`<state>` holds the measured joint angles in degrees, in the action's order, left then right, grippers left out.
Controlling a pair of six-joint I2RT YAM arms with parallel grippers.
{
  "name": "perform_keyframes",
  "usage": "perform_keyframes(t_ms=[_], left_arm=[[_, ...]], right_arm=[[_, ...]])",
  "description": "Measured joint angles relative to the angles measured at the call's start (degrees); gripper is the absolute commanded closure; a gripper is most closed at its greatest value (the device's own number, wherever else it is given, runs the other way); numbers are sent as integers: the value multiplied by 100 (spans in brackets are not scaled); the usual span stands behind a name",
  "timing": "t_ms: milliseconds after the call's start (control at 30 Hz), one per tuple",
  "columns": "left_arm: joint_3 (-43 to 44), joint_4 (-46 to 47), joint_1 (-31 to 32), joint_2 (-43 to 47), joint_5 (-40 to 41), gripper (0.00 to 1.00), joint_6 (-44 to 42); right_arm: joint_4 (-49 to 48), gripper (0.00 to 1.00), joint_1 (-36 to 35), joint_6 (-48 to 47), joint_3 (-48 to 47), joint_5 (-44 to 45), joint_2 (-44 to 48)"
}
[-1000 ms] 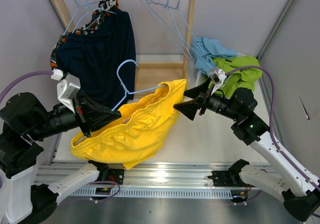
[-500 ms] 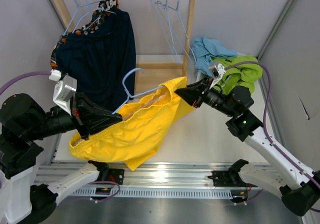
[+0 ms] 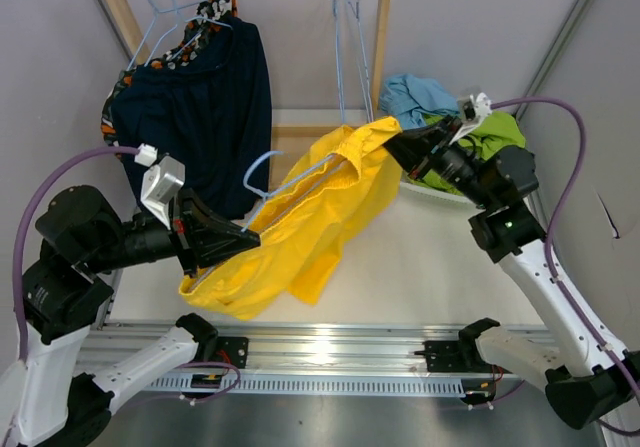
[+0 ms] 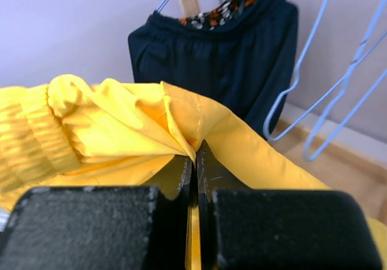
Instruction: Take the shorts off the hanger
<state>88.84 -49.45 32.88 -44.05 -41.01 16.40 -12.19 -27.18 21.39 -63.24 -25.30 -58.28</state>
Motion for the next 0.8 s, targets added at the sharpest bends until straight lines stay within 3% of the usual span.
perform_keyframes(t_ms=[200,467,700,800], left_arm=[[-260,186,0,46,109,100,-46],[-494,216,81,46,337,100,-50],[-627,382,203,133,509,100,-101],[-627,645,205,173,636,100,-151]], right_arm=[[90,100,1021,205,-210,-745,166],[184,100,1873,619,-267,-1370,96],[372,100,3045,1333,-1268,-1427,-767],[479,100,3069,1506,-1513,-1513,-1071]])
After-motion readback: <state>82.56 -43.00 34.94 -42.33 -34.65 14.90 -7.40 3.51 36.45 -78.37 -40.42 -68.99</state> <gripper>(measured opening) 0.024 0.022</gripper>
